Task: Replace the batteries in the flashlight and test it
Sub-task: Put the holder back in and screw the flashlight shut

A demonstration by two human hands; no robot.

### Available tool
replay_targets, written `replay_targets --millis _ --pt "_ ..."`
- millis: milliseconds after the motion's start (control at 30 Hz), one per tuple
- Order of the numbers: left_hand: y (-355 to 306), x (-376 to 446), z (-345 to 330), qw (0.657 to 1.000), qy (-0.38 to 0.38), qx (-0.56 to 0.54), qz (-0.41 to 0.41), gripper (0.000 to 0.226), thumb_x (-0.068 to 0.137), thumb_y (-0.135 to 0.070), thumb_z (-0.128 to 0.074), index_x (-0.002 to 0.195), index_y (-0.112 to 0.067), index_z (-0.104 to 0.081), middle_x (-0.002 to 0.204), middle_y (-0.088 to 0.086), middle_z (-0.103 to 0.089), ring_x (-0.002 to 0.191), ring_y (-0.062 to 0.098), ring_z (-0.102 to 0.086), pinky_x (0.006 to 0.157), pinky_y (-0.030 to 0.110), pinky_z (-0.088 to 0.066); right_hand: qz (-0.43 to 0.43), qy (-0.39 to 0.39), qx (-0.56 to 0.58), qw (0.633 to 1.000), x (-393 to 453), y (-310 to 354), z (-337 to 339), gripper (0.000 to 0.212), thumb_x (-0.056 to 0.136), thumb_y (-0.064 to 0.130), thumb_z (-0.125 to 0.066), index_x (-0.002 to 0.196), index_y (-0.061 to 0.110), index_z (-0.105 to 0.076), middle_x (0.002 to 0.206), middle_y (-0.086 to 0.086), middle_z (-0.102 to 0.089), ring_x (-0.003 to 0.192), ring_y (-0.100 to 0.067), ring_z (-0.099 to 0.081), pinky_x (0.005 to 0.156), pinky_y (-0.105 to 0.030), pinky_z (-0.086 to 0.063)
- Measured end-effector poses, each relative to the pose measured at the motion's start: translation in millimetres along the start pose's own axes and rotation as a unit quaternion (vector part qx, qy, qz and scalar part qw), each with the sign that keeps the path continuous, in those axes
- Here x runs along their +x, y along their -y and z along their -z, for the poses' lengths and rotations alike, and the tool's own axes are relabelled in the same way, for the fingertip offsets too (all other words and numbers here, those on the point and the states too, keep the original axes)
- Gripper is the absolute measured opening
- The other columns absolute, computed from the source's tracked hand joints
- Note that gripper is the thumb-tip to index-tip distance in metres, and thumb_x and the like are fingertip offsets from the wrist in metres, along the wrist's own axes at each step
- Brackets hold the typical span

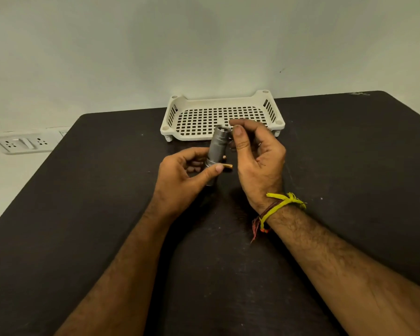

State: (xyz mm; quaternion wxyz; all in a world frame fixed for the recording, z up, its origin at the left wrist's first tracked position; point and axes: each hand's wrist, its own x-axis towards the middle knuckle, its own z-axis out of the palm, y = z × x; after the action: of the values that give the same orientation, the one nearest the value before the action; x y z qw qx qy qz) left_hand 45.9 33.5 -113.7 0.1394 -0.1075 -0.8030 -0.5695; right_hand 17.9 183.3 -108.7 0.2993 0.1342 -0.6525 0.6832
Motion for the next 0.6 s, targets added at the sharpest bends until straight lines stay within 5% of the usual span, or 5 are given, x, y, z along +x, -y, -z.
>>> replay_targets --millis 167,333,600 --pt "-7.0 3.7 9.3 0.930 -0.057 -0.328 0.152 0.034 0.083 -0.026 -0.070 0.107 -0.002 -0.071 0.097 0.012 -0.077 0.090 0.021 -0.072 0.079 0.032 -0.061 -0.054 0.005 -0.018 0.998 1.7 -4.4 -1.3 0.015 0.100 0.015 -0.059 0.109 0.010 -0.070 0.095 -0.003 -0.071 0.086 -0.018 -0.067 0.080 -0.042 -0.060" --pt "-9.4 5.5 15.2 0.865 -0.070 -0.439 0.231 0.029 0.089 -0.031 -0.064 0.103 -0.007 -0.070 0.091 0.012 -0.078 0.081 0.018 -0.075 0.070 0.029 -0.061 -0.082 0.016 -0.032 0.996 2.7 -9.1 -1.7 0.012 0.099 0.017 -0.060 0.106 0.016 -0.070 0.086 0.005 -0.069 0.077 -0.010 -0.065 0.072 -0.026 -0.059" --pt "-2.1 7.3 10.3 0.907 -0.106 -0.367 0.178 0.036 0.081 -0.027 -0.076 0.102 0.002 -0.071 0.089 0.013 -0.077 0.072 0.014 -0.071 0.065 0.028 -0.059 -0.026 0.069 -0.096 0.993 -1.1 -10.9 -2.1 0.014 0.097 0.013 -0.062 0.106 0.009 -0.071 0.093 0.002 -0.071 0.083 -0.004 -0.066 0.078 -0.023 -0.057"
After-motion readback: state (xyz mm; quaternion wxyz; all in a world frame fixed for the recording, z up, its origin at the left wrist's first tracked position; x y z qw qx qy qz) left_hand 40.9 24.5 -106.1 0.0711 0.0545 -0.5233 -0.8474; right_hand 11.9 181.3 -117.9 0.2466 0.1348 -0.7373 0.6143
